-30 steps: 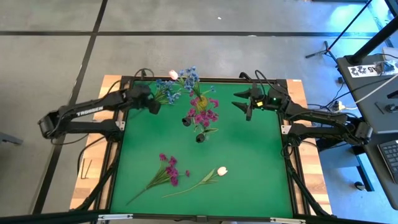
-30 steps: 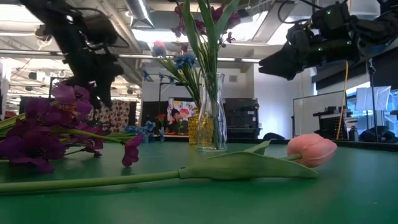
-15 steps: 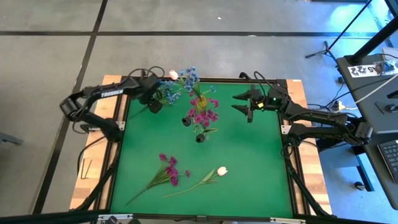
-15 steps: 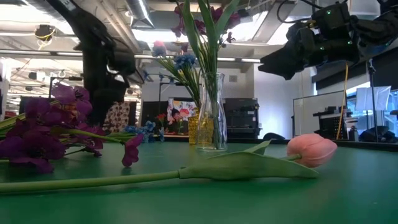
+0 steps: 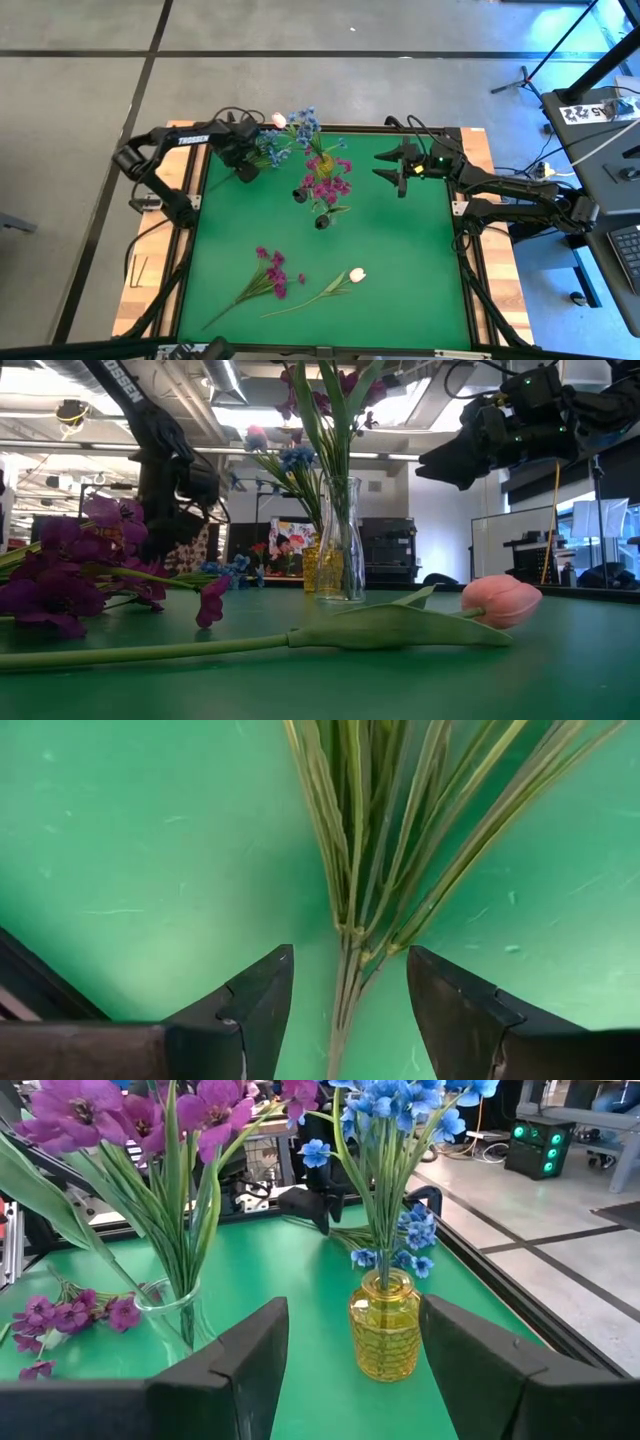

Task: Sort flowers into vase by color
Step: Put the blue flowers into the yellow vase

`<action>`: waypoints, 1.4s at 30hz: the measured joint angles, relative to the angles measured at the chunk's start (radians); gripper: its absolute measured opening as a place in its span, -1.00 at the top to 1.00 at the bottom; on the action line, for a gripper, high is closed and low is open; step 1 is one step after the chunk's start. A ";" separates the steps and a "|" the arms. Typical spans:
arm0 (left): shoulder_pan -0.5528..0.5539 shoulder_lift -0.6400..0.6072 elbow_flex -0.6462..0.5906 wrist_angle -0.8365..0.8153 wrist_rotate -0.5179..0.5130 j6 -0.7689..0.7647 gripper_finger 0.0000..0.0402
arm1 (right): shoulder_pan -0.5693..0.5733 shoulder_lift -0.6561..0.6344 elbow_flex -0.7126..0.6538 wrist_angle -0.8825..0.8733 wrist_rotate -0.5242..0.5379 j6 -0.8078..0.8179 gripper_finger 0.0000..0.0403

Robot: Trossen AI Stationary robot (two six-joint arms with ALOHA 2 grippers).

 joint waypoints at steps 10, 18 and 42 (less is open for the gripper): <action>0.000 0.055 0.004 0.000 -0.006 0.007 0.05 | 0.000 0.000 0.000 0.001 0.000 0.000 -0.12; -0.002 0.059 0.002 0.001 0.007 -0.012 0.42 | 0.000 0.000 0.000 -0.001 0.000 0.000 -0.12; -0.010 -0.201 0.089 -0.022 -0.018 -0.201 0.99 | 0.000 0.000 0.000 -0.037 -0.001 0.004 -0.12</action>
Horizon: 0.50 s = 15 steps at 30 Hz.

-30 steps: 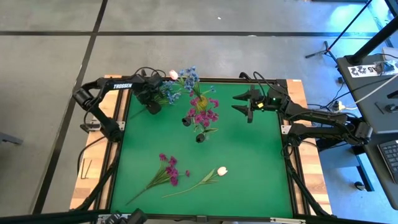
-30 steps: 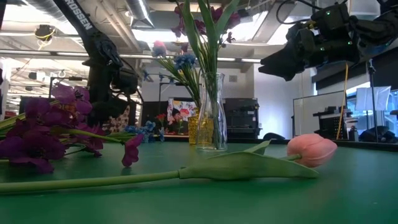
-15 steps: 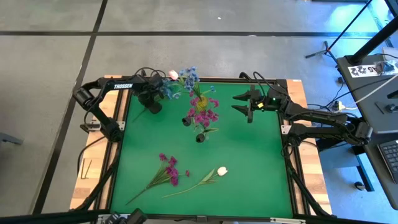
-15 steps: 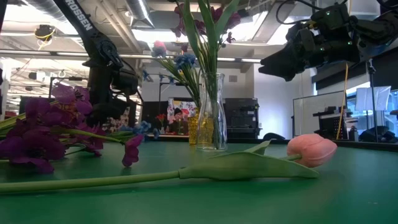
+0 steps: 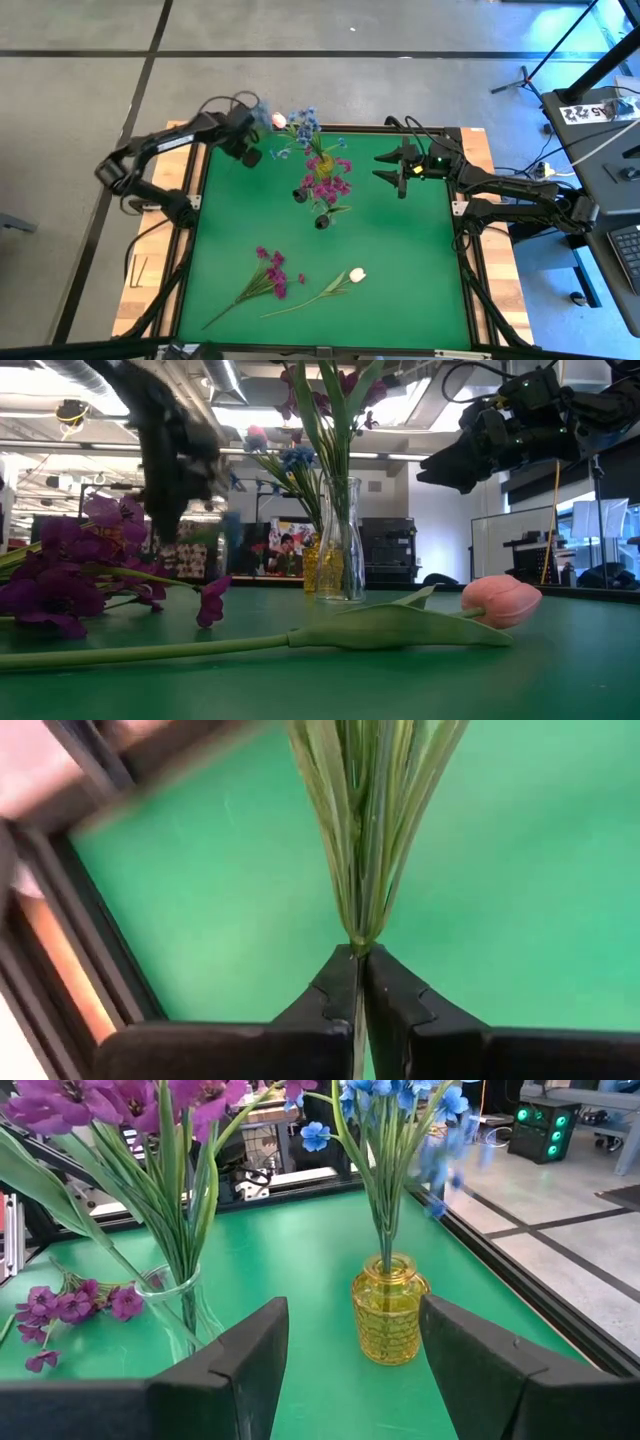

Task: Sort flowers into vase by color
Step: Put the blue flowers into the yellow vase

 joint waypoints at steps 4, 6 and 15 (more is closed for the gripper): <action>-0.013 -0.123 0.044 0.003 0.000 -0.036 0.99 | 0.000 0.000 0.000 0.000 0.000 0.000 -0.12; -0.027 -0.184 0.067 0.018 0.000 -0.055 1.00 | 0.000 0.000 0.000 0.000 0.000 0.000 -0.12; -0.144 -0.417 0.114 0.223 -0.019 -0.084 1.00 | 0.000 0.000 0.000 0.000 0.000 0.003 -0.12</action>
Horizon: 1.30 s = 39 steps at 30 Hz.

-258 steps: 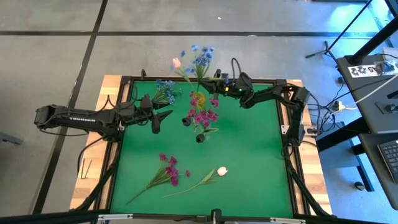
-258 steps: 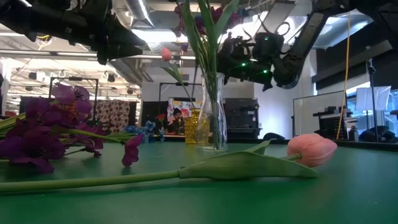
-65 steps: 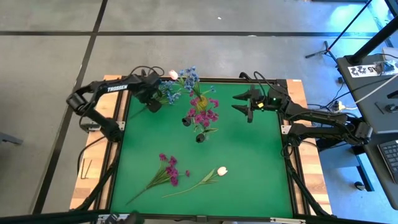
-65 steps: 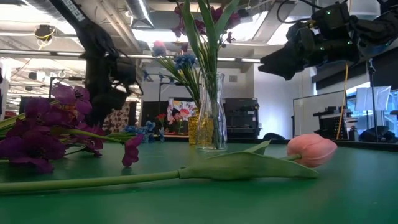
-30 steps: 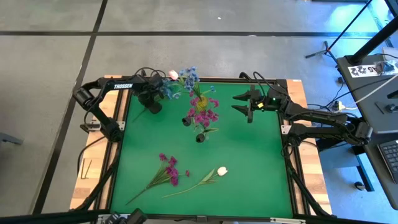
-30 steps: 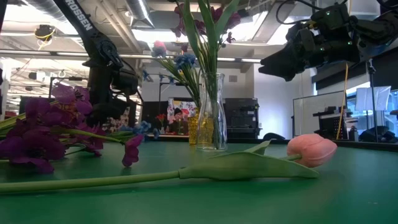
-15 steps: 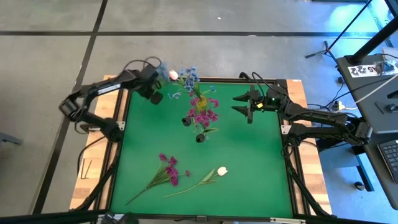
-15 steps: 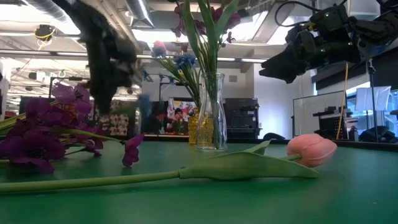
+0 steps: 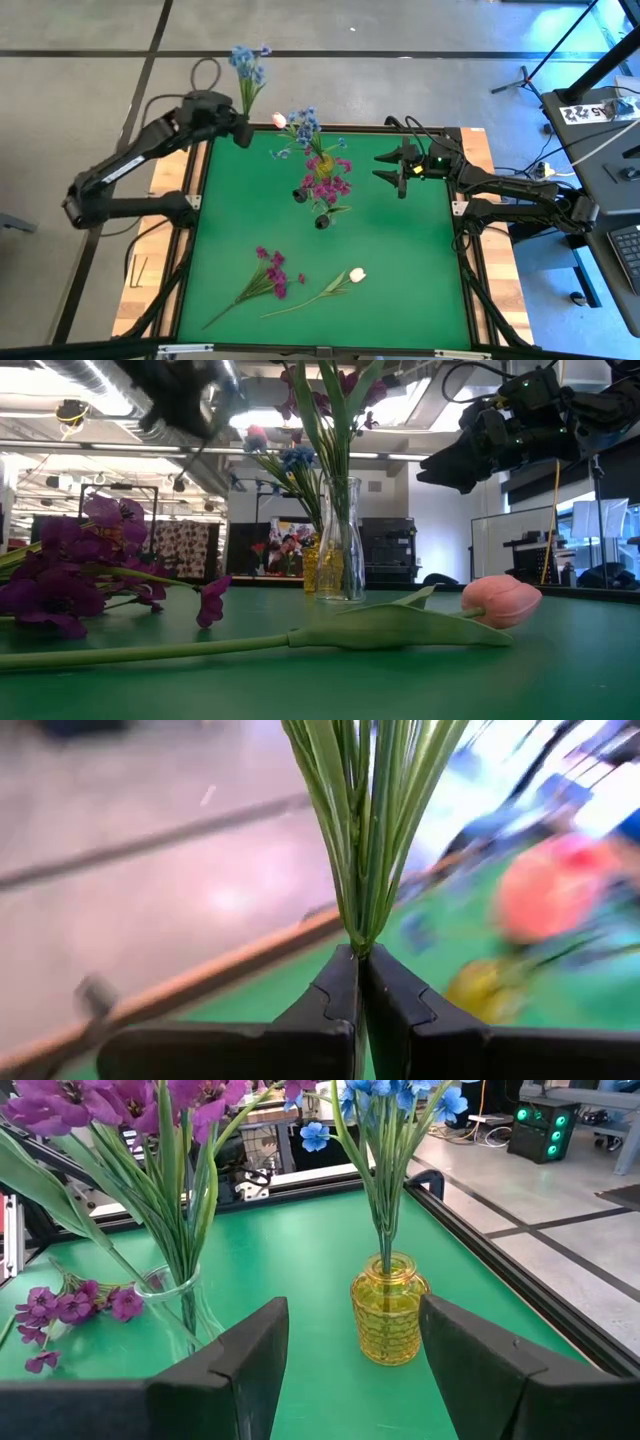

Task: Sort flowers into vase by color
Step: Put the blue flowers into the yellow vase

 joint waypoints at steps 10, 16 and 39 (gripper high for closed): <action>-0.272 -0.091 0.001 0.288 0.008 0.032 1.00 | 0.000 0.000 0.000 0.049 -0.025 0.026 -0.12; -0.386 -0.059 0.001 0.391 0.008 0.056 1.00 | 0.000 0.000 0.000 0.290 -0.068 0.085 -0.12; -0.491 0.098 0.080 0.653 0.162 0.056 1.00 | 0.218 0.135 0.480 0.140 -0.137 0.093 -0.12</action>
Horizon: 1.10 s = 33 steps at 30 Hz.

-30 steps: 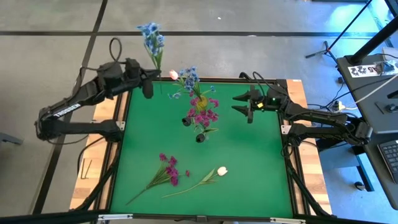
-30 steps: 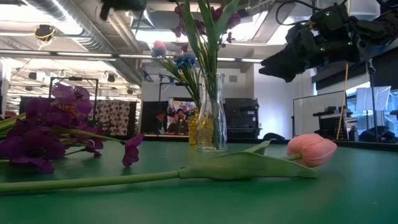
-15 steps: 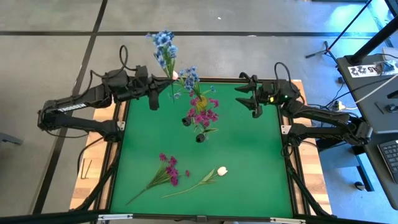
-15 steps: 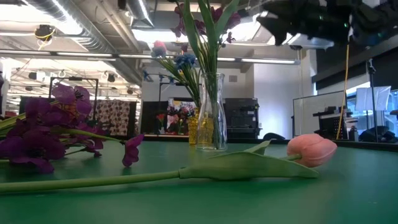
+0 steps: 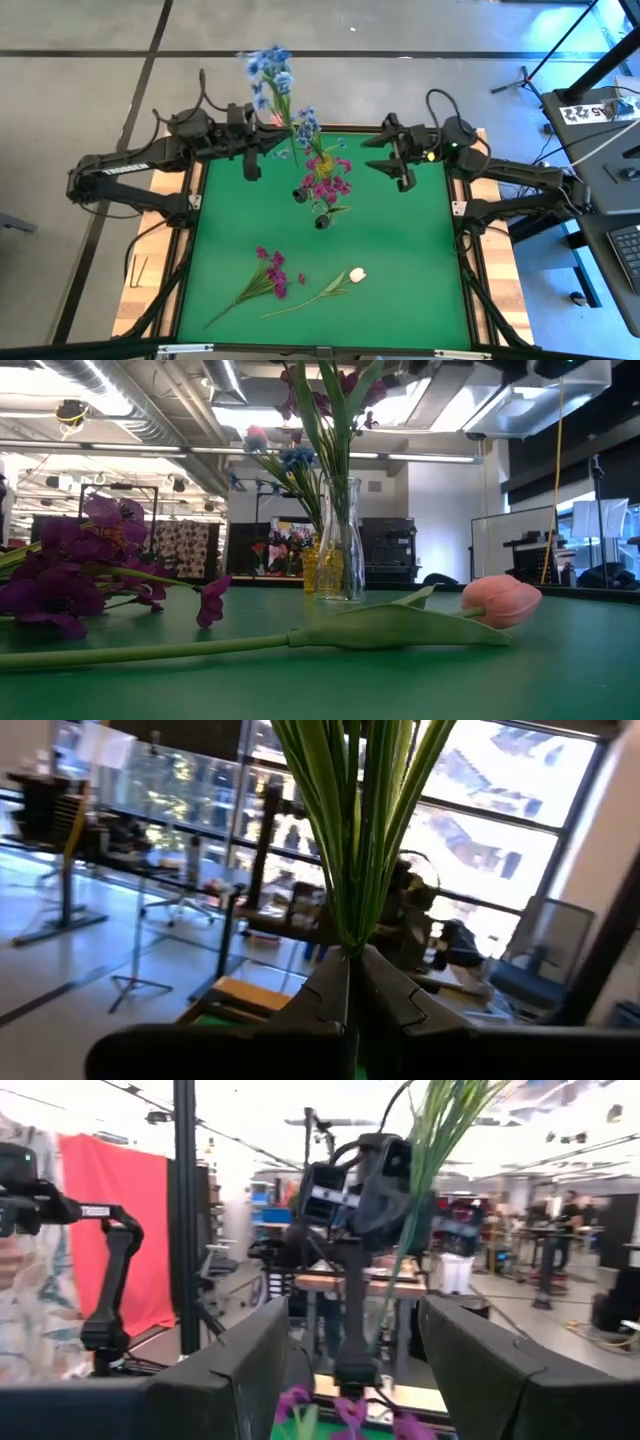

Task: Sort flowers into vase by color
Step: Put the blue flowers into the yellow vase

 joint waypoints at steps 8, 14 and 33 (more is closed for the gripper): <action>-0.011 0.149 0.182 -0.105 0.033 0.058 1.00 | 0.033 0.177 0.166 -0.010 0.005 0.002 -0.12; -0.018 0.205 0.213 -0.114 0.033 0.075 1.00 | 0.033 0.273 0.266 -0.061 -0.006 0.007 -0.12; -0.050 0.224 0.213 -0.083 0.055 0.079 1.00 | 0.070 0.423 0.425 -0.075 -0.001 0.031 -0.12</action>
